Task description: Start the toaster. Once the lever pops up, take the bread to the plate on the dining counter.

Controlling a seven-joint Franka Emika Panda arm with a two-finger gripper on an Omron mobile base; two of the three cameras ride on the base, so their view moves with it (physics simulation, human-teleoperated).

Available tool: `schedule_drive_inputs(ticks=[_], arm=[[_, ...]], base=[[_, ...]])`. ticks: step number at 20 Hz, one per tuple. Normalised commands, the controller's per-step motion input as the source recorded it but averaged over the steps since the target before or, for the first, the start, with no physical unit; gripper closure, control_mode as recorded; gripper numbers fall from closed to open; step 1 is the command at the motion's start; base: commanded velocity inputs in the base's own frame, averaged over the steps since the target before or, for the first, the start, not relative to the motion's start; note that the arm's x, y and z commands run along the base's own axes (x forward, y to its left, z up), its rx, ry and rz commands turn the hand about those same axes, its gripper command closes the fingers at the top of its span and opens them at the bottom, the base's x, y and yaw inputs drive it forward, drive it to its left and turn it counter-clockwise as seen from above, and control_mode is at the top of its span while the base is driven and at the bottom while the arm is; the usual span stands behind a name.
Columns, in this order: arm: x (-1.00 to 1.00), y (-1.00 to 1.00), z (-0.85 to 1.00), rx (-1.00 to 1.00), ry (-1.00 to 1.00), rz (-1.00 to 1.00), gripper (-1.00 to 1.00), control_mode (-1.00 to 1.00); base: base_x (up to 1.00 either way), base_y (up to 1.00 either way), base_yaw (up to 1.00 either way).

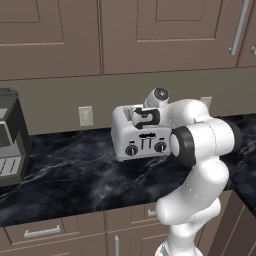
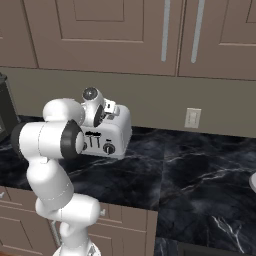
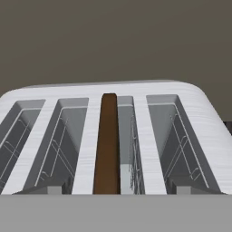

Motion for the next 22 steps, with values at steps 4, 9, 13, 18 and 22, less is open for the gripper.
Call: schedule_drive_inputs(ticks=[4,9,13,18,22], arm=[[0.00,0.00,0.34,0.00,0.00,0.00,1.00,-1.00],[0.00,0.00,0.32,0.00,0.00,0.00,1.00,-1.00],[0.00,0.00,0.29,0.00,-0.01,0.00,1.00,-1.00],[0.00,0.00,0.35,0.00,-0.02,0.00,1.00,-1.00],[0.00,0.00,0.39,0.00,-0.03,0.00,1.00,-1.00]], base=[[0.00,0.00,0.00],[0.00,0.00,0.00],[0.00,0.00,0.00],[0.00,0.00,0.00],[0.00,0.00,0.00]])
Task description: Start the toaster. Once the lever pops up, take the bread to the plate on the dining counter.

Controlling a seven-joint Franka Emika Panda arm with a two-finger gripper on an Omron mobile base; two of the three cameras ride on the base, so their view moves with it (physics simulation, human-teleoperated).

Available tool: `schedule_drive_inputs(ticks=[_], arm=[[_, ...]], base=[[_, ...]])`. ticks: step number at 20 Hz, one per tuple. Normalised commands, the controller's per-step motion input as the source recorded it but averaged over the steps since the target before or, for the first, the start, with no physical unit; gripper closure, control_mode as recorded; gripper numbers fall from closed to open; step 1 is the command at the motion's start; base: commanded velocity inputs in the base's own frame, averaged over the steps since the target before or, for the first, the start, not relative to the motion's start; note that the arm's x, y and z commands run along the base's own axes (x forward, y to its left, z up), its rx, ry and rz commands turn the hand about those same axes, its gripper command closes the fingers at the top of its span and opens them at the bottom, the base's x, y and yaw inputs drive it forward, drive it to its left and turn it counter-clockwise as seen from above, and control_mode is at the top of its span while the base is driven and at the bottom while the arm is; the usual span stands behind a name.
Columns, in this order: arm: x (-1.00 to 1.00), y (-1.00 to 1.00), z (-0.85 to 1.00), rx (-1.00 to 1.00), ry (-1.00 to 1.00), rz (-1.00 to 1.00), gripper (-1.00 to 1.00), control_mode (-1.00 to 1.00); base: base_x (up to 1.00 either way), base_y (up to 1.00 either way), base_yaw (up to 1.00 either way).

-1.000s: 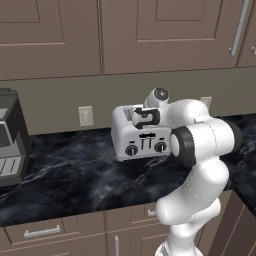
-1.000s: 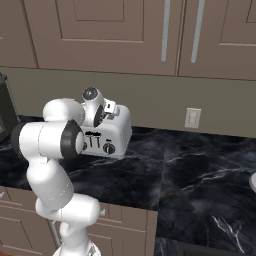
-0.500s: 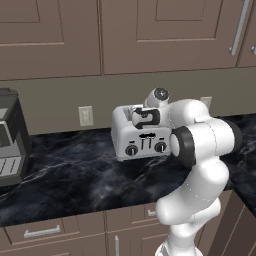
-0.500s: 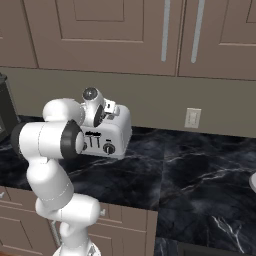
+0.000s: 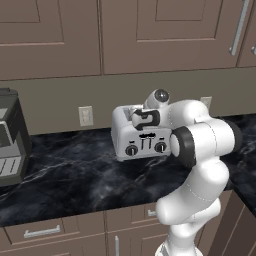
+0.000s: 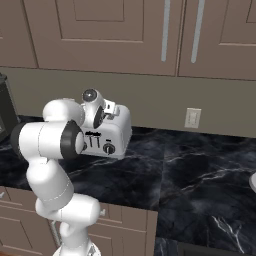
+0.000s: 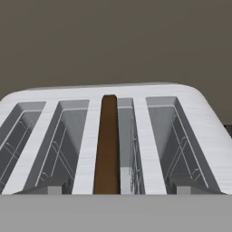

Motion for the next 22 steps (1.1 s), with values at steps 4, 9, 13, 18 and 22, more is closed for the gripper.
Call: schedule_drive_inputs(ticks=[4,9,13,18,22], arm=[[0.00,0.00,0.27,0.00,-0.03,0.00,1.00,-1.00],[0.00,0.00,0.27,0.00,-0.02,0.00,1.00,-1.00],[0.00,0.00,0.26,0.00,-0.04,0.00,1.00,-1.00],[0.00,0.00,0.62,0.00,0.08,0.00,1.00,-1.00],[0.00,0.00,0.50,0.00,0.05,0.00,1.00,-1.00]], base=[[0.00,0.00,0.00],[0.00,0.00,0.00],[0.00,0.00,0.00],[0.00,0.00,0.00],[0.00,0.00,0.00]])
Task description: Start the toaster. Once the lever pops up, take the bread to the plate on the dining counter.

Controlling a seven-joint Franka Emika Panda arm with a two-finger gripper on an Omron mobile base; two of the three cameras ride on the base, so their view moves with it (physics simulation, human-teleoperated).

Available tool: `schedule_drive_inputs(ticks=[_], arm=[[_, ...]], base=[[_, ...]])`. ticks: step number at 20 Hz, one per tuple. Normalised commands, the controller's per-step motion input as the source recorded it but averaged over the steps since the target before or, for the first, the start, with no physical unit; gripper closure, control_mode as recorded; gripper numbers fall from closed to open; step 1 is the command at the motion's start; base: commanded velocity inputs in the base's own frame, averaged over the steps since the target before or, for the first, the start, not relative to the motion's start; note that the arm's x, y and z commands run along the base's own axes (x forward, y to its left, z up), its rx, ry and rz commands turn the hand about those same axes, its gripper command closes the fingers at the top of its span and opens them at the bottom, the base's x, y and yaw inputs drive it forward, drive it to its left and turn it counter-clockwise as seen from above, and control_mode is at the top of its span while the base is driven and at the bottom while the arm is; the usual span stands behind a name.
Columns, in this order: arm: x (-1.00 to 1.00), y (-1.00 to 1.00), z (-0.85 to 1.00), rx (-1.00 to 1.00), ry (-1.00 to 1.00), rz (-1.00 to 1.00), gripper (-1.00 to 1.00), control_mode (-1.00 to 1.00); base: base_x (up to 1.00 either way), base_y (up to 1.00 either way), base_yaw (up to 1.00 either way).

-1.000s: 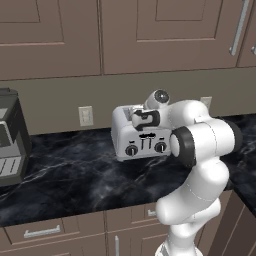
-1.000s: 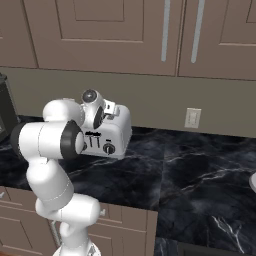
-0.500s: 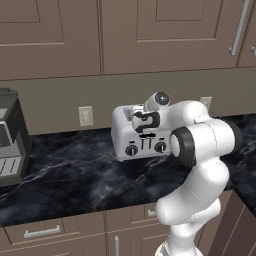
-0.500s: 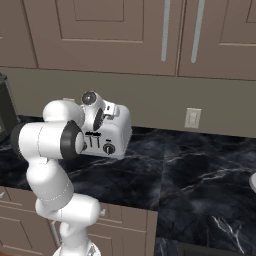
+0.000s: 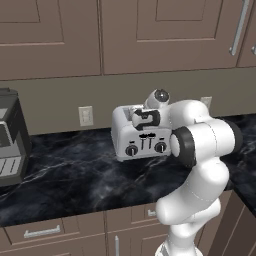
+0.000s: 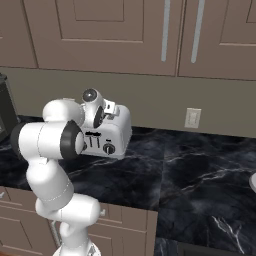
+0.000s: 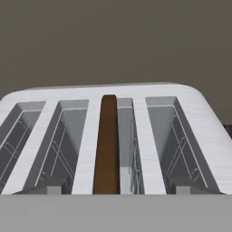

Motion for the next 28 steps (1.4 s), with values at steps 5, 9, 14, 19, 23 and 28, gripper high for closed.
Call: schedule_drive_inputs(ticks=[5,9,14,19,23,28], arm=[[0.00,0.00,0.21,-0.04,-0.06,0.00,1.00,-1.00],[0.00,0.00,0.57,0.00,0.04,0.00,1.00,-1.00],[0.00,0.00,0.47,-0.01,0.04,0.00,1.00,-1.00],[0.00,0.00,0.52,-0.02,0.02,0.00,1.00,-1.00],[-0.05,0.00,0.68,0.00,0.06,0.00,1.00,-1.00],[-0.10,0.00,0.75,0.00,0.08,0.00,1.00,-1.00]], base=[[0.00,0.00,0.00],[0.00,0.00,0.00],[0.00,0.00,0.00],[0.00,0.00,0.00],[0.00,0.00,0.00],[0.00,0.00,0.00]])
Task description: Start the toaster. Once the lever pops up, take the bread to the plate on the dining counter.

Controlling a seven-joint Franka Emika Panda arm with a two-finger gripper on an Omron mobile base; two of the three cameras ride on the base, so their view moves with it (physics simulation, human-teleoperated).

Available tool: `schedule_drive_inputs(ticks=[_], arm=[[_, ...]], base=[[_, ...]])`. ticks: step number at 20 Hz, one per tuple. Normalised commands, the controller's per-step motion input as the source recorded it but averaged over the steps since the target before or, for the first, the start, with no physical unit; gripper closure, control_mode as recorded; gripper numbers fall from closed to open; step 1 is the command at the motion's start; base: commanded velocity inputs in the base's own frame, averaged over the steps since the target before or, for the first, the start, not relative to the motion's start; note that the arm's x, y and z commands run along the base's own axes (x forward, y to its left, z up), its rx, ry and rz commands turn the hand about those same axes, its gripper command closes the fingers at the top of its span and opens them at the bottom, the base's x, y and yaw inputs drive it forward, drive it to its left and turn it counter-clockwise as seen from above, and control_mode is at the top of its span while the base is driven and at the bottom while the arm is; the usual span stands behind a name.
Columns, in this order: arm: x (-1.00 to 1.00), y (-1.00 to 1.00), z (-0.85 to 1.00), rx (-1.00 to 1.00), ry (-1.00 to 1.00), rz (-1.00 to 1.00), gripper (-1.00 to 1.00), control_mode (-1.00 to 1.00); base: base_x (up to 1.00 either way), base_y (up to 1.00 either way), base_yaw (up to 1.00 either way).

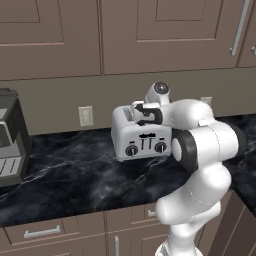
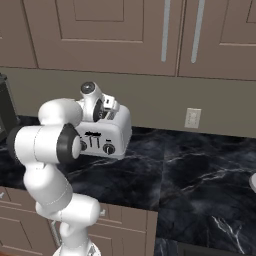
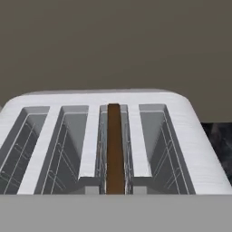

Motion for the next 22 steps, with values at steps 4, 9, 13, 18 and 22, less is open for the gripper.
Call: schedule_drive_inputs(ticks=[4,9,13,18,22], arm=[[-0.12,0.00,0.60,0.00,0.02,0.00,1.00,-1.00],[0.00,0.00,0.16,0.00,0.00,0.00,1.00,-1.00],[0.00,0.00,0.00,0.00,0.00,0.00,1.00,-1.00],[0.00,0.00,0.00,0.00,0.00,0.00,1.00,-1.00],[0.00,0.00,0.00,0.00,0.00,0.00,1.00,-1.00]], base=[[0.00,0.00,0.00],[0.00,0.00,0.00],[0.00,0.00,0.00],[0.00,0.00,0.00],[0.00,0.00,0.00]])
